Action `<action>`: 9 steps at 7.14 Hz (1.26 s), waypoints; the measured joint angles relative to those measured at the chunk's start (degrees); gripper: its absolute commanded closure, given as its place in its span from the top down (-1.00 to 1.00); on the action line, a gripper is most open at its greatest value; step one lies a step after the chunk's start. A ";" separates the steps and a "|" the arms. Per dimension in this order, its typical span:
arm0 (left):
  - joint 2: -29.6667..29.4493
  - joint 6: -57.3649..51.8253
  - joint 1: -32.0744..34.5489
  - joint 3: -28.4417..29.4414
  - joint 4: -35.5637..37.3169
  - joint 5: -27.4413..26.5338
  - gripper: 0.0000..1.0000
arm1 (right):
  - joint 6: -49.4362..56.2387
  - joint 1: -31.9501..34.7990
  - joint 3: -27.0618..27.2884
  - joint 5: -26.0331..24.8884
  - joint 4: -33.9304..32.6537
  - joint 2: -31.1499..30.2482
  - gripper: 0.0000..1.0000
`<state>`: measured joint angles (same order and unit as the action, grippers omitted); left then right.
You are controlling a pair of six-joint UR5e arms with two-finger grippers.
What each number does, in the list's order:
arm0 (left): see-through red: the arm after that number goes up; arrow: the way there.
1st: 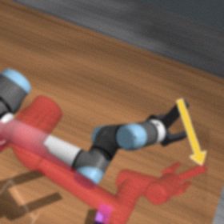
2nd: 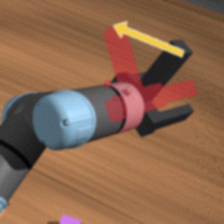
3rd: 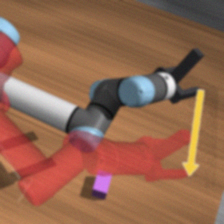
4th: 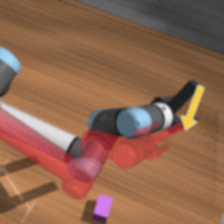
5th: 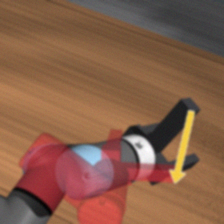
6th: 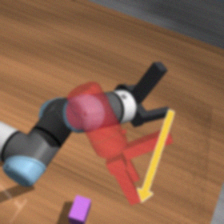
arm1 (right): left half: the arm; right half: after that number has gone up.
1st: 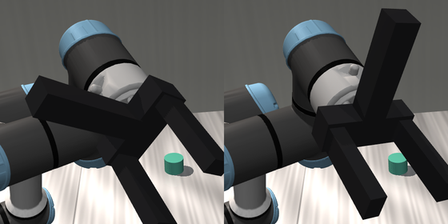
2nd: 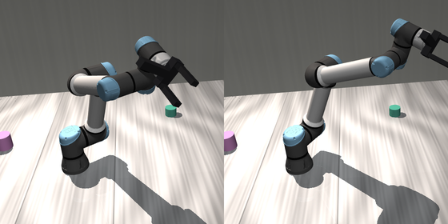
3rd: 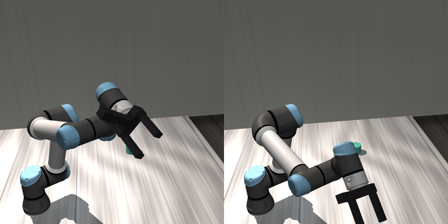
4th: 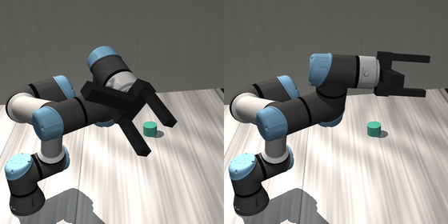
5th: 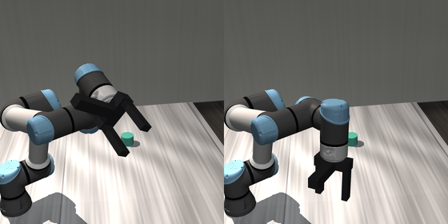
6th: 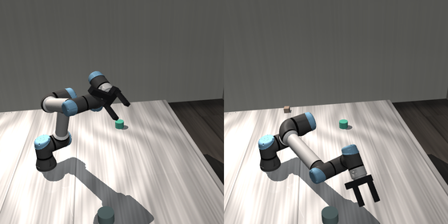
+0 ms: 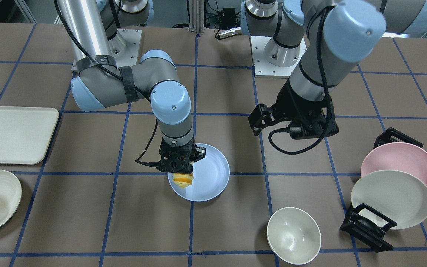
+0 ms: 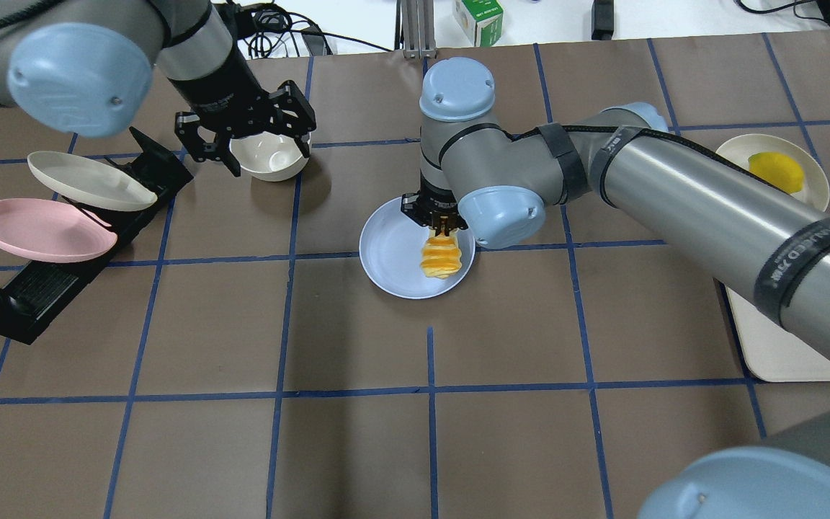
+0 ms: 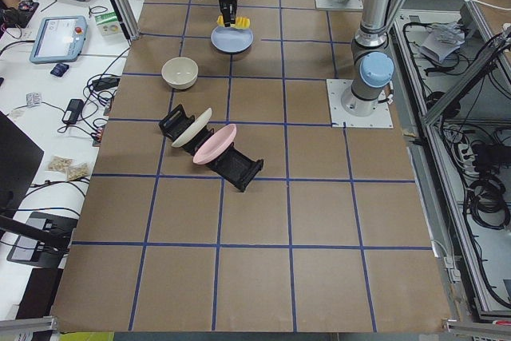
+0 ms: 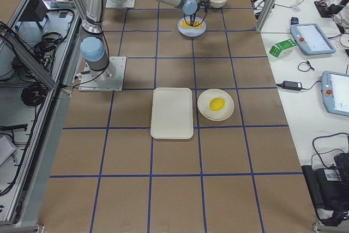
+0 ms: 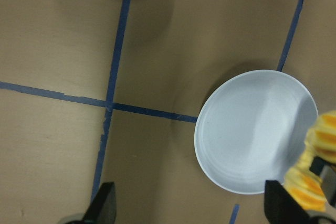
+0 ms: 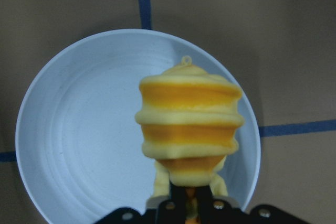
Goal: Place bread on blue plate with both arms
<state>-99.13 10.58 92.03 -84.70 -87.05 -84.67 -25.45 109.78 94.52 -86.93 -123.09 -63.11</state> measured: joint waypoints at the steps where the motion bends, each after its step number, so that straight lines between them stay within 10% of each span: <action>1: 2.69 -1.99 -0.26 0.81 -2.34 -2.10 1.00 | -0.05 0.92 -0.05 0.05 -1.45 0.97 -1.00; 3: 6.67 -2.68 -0.43 1.47 -8.20 -3.16 1.00 | -0.06 2.37 -0.24 0.47 -3.47 2.28 -0.89; 4: 7.74 -2.91 -0.54 1.56 -10.69 -3.92 1.00 | -0.03 2.60 -0.25 0.62 -3.79 2.84 -0.35; 5: 8.17 -3.11 -0.57 1.38 -11.56 -4.70 1.00 | 0.04 2.67 -0.26 0.68 -3.95 3.20 0.60; 6: 8.03 -3.17 -0.51 0.98 -9.99 -4.86 1.00 | 0.16 2.70 -0.28 0.68 -4.06 3.38 1.00; 9: 7.31 -3.86 -0.42 -0.11 -2.25 -3.92 0.96 | 0.08 2.71 -0.39 0.66 -6.37 3.38 1.00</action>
<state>-91.82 6.72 91.61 -84.81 -89.30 -88.60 -25.37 112.49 94.13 -86.27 -129.46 -59.73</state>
